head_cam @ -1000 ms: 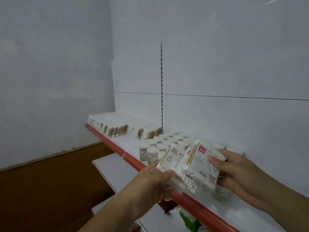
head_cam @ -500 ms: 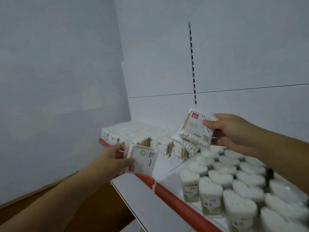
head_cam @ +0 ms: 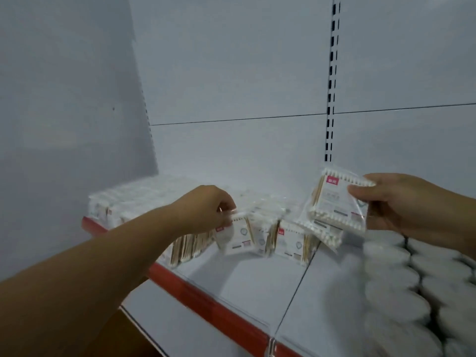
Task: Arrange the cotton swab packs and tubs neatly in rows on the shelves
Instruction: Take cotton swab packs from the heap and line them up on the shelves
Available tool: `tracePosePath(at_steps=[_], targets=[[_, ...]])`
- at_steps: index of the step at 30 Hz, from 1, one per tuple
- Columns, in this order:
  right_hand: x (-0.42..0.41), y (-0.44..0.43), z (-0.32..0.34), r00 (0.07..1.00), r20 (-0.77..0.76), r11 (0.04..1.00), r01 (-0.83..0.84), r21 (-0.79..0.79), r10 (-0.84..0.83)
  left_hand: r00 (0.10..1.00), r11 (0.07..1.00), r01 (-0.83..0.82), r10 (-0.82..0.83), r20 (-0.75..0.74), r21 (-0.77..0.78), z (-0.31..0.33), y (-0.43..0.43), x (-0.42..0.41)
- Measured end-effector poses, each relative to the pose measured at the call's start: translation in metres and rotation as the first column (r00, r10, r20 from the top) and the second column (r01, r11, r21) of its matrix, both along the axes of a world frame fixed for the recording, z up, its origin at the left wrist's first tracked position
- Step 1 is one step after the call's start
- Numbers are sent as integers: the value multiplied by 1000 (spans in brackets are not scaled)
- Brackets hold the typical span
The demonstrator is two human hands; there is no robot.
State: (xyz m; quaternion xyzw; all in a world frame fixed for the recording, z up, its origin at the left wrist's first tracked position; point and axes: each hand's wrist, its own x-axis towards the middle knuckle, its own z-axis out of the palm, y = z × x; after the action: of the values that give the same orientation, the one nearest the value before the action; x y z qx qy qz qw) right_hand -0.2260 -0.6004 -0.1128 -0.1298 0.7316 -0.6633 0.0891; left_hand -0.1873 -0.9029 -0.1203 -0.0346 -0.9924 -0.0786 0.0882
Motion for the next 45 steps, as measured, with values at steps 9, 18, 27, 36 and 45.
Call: tracePosePath(at_steps=[9,18,27,36,45], targets=[[8,-45,-7,959,113,965,262,7,-261,941,898,334,-300,157,-286,-27,-46,-90],[32,-81,-15,951,97,954,298,-42,-293,893,820,445,-437,108,-360,-26,-60,-98],[39,-115,-16,998,28,983,69,-172,-65,526,463,420,-825,207,780,-2,-31,-71],[40,-91,-5,919,-128,920,384,82,-373,664,463,324,-733,150,825,-13,-53,-80],[26,-96,-21,843,-468,371,537,758,-265,850,808,525,-514,-116,267,-45,-36,-70]])
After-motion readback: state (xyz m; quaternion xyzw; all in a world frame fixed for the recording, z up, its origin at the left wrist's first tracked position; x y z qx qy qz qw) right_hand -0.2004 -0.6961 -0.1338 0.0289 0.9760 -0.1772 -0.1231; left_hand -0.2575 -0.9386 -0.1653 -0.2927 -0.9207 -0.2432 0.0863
